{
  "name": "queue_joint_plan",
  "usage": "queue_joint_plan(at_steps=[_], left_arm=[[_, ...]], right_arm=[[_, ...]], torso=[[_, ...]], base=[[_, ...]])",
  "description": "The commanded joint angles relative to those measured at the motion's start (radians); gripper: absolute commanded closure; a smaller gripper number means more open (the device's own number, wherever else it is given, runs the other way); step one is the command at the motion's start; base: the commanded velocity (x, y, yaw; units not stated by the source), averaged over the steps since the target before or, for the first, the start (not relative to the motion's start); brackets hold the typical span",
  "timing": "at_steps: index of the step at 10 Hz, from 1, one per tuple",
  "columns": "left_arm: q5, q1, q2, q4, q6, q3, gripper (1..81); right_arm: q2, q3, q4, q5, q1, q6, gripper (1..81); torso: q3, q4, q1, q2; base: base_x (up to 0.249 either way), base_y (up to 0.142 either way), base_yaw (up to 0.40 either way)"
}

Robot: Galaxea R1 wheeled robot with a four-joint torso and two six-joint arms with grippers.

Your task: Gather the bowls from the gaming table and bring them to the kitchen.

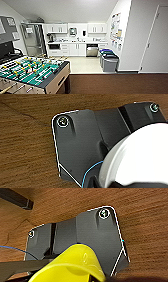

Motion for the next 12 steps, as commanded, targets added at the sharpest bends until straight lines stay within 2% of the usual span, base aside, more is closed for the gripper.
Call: queue_joint_plan(at_steps=[1,12], left_arm=[[0.041,-0.057,-0.004,0.006,-0.001,0.0,81.1],[0.041,-0.057,-0.004,0.008,0.001,0.0,81.1]], right_arm=[[-0.025,0.002,-0.012,-0.043,0.049,-0.002,81.1],[-0.025,0.002,-0.012,-0.043,0.046,-0.002,81.1]], torso=[[0.0,0.0,0.0,0.0],[0.0,0.0,-0.001,0.0]], base=[[0.194,0.0,0.0],[0.194,0.0,0.0]])
